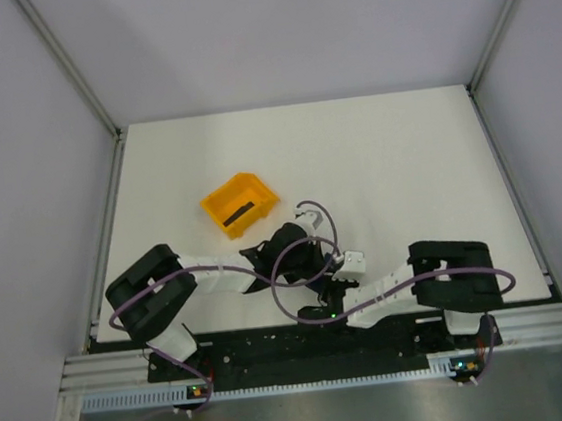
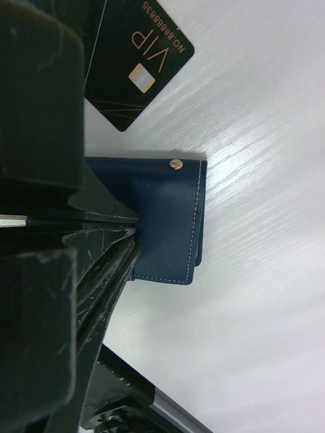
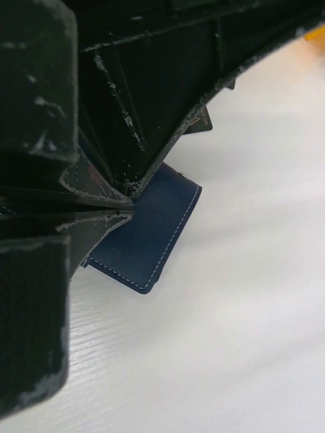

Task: Put the credit cards into the card holder
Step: Reset both arms

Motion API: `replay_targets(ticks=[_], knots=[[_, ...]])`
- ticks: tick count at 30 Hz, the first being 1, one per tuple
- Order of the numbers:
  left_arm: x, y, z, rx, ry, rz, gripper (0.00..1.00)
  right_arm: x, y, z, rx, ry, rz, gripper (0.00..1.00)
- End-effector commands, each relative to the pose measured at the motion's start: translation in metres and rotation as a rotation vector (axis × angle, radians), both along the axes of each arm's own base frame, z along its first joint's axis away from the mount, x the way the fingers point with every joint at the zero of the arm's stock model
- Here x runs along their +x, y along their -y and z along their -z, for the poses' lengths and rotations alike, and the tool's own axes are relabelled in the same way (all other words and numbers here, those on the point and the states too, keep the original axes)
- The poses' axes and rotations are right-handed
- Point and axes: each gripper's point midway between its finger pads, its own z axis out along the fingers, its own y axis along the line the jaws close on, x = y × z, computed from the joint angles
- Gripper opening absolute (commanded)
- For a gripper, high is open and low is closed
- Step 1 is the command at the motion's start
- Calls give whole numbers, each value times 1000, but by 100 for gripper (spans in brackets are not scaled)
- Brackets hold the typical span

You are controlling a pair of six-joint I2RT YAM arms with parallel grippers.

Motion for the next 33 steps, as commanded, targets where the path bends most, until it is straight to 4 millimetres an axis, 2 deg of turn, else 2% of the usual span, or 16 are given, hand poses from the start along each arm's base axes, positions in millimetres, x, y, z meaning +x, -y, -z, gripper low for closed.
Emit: replay_targets(ticks=[1,7,10,12,16,19,23,26,28,30,33], knots=[[-10,-10,10,33,-25,16,0,-70,53,66,-257,-311,98,0],[-13,-9,10,24,-32,24,0,-78,58,63,-294,-283,121,0],[-11,-10,7,20,-23,17,0,-70,57,43,-245,-240,84,0],[-11,-10,4,19,-17,14,0,-62,49,19,-211,-187,18,2],[-5,-9,-8,4,7,-4,0,-44,39,-48,-104,-54,-90,19],[2,-7,-25,-11,41,-22,0,-31,46,-92,-24,10,-113,32],[12,-10,-53,-16,100,-51,0,-23,62,-129,33,17,-148,44],[21,-22,-82,-20,169,-106,0,-21,64,-132,29,-41,-231,50],[23,-34,-99,-19,209,-144,2,-19,46,-131,101,-105,-357,54],[23,-53,-108,-1,231,-187,12,-15,41,-125,162,-172,-416,56],[23,-79,-124,0,275,-254,32,-11,38,-123,160,-237,-483,58]])
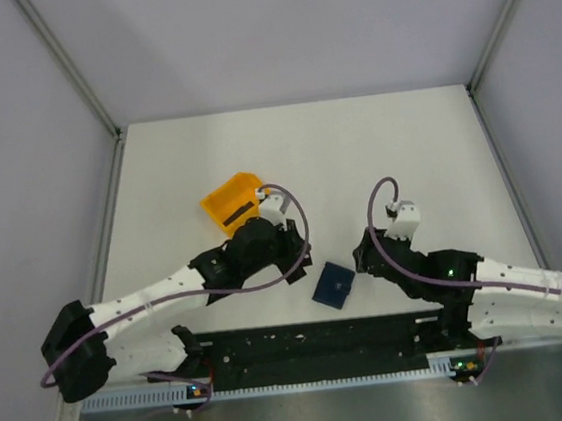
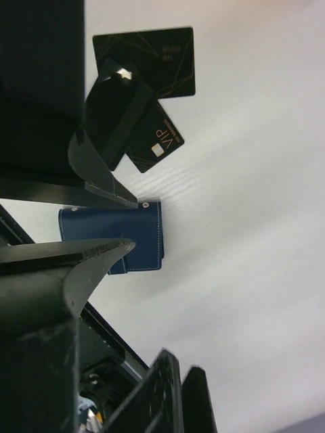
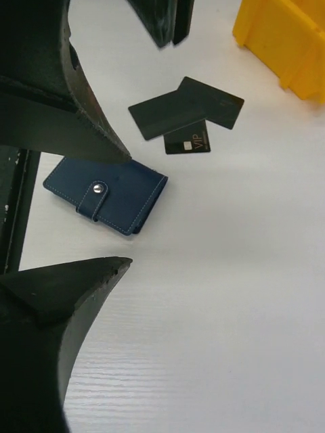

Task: Put the credit cards into the card holder
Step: Reset both arms

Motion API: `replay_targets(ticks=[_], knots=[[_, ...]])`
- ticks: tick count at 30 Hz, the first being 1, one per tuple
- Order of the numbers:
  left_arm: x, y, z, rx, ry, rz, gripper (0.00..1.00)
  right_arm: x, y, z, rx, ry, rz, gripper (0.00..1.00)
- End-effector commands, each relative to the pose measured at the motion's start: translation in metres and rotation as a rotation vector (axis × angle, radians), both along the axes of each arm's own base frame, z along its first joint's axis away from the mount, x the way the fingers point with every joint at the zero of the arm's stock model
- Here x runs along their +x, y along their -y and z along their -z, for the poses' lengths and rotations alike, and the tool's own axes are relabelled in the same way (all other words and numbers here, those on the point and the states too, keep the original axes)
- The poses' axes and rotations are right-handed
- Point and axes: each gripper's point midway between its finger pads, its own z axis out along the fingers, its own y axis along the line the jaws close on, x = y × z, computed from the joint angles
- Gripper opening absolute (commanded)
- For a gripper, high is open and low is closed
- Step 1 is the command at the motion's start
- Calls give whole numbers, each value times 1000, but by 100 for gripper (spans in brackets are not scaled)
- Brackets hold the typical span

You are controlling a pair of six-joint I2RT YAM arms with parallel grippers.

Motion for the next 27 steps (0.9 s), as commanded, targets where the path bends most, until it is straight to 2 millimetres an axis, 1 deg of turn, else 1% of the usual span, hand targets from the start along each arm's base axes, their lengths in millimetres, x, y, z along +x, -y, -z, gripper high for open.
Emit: replay_targets(ticks=[1,2,3,4,6,8,9,11,13,16,18,21,25,26,27], knots=[[10,-45,-26,31,90,-146,41,-2,-35,-5,15,-78,-295,59],[10,-55,-27,36,99,-169,51,2,-34,-4,17,-97,-303,59],[11,-65,-22,55,107,-192,62,3,-33,-3,21,-115,-319,60],[11,-76,-19,75,108,-216,68,6,-31,-1,25,-131,-322,61],[11,-97,-6,118,84,-266,77,7,-24,7,34,-161,-328,64],[7,-114,5,138,64,-299,93,8,-15,12,59,-170,-312,66],[5,-119,5,130,70,-306,99,7,-10,18,72,-178,-301,67],[-2,-125,5,119,74,-297,99,6,-4,23,114,-166,-272,67],[-5,-136,7,124,76,-326,98,5,0,32,161,-148,-243,68],[-10,-154,16,164,53,-390,98,-1,-4,43,254,-118,-254,78],[-12,-163,16,170,43,-434,99,-2,-7,46,311,-90,-255,83],[-11,-170,15,165,56,-466,99,0,-1,52,332,-65,-218,87],[-8,-171,6,145,81,-478,99,8,9,45,317,-11,-171,93],[-8,-173,6,154,81,-486,99,11,12,43,312,2,-148,99],[-7,-175,4,157,82,-497,99,16,17,42,316,11,-103,99]])
